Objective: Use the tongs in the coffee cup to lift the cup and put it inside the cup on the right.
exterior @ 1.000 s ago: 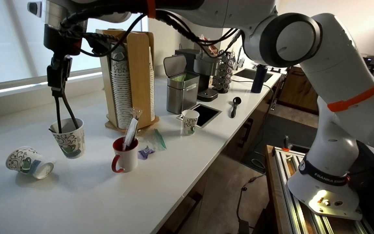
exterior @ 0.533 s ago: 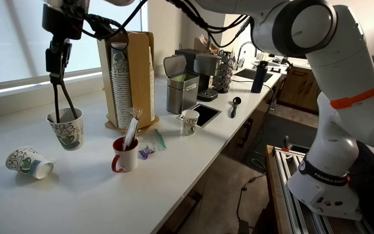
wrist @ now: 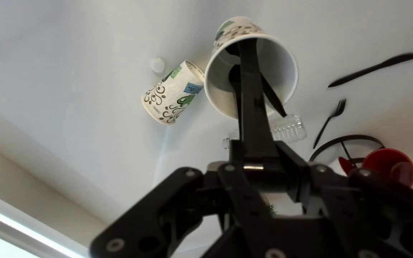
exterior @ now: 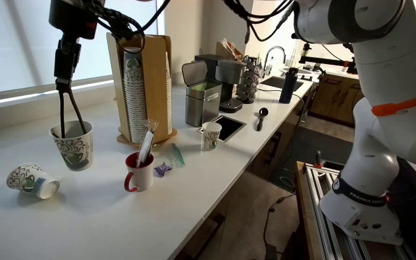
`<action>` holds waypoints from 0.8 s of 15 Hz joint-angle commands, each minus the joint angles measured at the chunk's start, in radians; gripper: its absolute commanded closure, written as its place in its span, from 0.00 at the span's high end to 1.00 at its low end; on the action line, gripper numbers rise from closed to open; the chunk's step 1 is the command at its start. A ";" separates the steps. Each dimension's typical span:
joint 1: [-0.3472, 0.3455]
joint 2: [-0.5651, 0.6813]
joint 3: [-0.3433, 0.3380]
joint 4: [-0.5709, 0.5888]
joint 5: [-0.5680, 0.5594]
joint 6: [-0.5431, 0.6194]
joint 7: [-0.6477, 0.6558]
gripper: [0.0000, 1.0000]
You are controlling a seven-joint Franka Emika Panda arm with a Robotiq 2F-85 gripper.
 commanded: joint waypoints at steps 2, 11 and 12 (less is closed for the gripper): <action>-0.046 -0.181 0.035 -0.284 0.072 0.118 -0.077 0.07; -0.106 -0.412 0.053 -0.642 0.235 0.151 -0.176 0.07; -0.107 -0.428 0.049 -0.669 0.251 0.147 -0.185 0.07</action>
